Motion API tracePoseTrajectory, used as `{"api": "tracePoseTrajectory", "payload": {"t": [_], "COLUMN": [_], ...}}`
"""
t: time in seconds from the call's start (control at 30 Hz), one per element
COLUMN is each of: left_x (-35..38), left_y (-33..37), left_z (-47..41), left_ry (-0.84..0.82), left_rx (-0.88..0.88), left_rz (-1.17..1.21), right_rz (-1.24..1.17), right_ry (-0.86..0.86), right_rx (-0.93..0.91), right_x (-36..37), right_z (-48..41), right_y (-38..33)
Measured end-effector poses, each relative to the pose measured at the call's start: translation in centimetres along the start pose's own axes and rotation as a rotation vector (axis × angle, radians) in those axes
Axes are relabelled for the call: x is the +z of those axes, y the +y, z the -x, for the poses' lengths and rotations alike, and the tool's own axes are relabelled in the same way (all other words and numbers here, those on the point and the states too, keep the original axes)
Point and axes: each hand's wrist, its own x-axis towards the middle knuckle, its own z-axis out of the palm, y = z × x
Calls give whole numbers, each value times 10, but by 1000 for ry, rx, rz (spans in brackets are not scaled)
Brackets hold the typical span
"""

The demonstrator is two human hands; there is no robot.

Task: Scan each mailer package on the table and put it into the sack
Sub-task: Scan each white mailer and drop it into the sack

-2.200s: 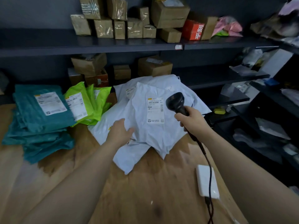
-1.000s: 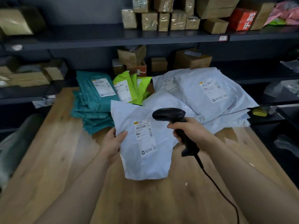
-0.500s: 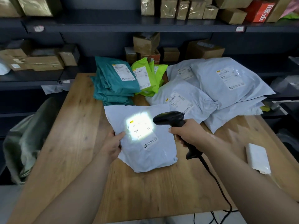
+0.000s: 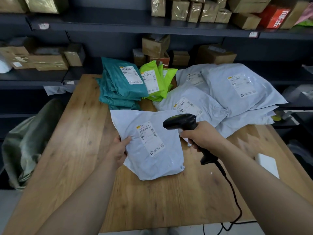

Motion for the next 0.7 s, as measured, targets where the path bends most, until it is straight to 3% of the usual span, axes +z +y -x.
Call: {"api": "tracePoseTrajectory", "payload": {"t": [0.3, 0.47, 0.7], "left_x": [1, -15, -78], "left_y": [13, 27, 49], "left_z": [16, 43, 98], "left_ry": [-30, 74, 228], "left_rx": [74, 167, 312], "left_rz": [45, 68, 141], "right_rz": [-183, -395, -489], "right_ry": [6, -100, -258], "right_rx": [-79, -86, -94], "right_x": [7, 29, 105], "right_z": [-4, -12, -23], "right_y": [-1, -7, -29]}}
